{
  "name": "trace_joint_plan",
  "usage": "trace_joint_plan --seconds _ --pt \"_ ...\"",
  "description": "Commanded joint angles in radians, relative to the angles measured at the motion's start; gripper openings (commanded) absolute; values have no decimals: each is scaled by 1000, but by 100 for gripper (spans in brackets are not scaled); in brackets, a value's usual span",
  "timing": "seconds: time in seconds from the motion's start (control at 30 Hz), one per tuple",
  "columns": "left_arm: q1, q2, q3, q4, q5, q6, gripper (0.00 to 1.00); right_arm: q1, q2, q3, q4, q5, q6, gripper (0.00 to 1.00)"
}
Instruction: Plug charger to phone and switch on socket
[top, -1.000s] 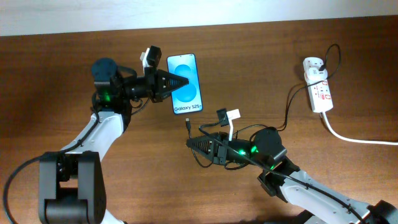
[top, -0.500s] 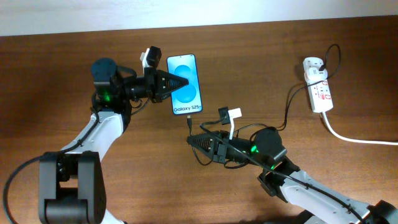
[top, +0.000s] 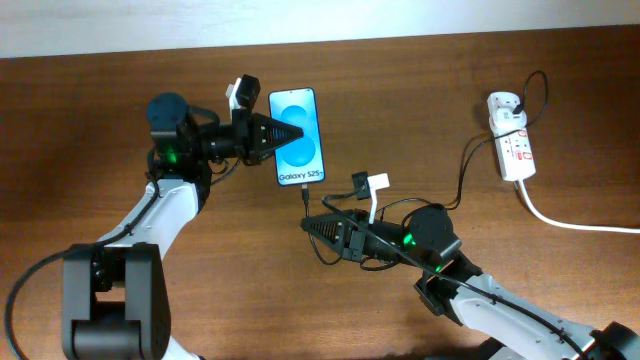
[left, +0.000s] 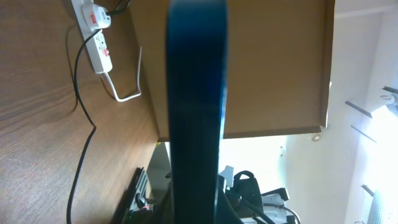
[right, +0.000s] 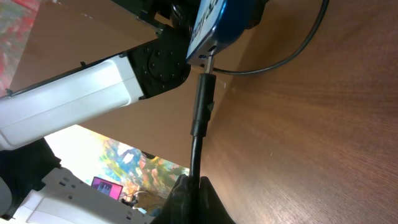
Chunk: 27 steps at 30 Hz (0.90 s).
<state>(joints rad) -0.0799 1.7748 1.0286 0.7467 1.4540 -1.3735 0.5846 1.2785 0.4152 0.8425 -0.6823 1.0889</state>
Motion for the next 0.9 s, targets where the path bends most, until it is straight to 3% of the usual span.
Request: trace_joint_plan --seconds 0.0,0.43,0.87 --pt "4 -11 16 12 -6 36 0 -3 0 8 6 -6 -6 4" --pt "-34 -11 16 12 -15 43 0 -3 0 8 2 -14 -6 4" --pt "-35 -11 15 13 120 111 0 -5 0 11 1 44 -37 4"
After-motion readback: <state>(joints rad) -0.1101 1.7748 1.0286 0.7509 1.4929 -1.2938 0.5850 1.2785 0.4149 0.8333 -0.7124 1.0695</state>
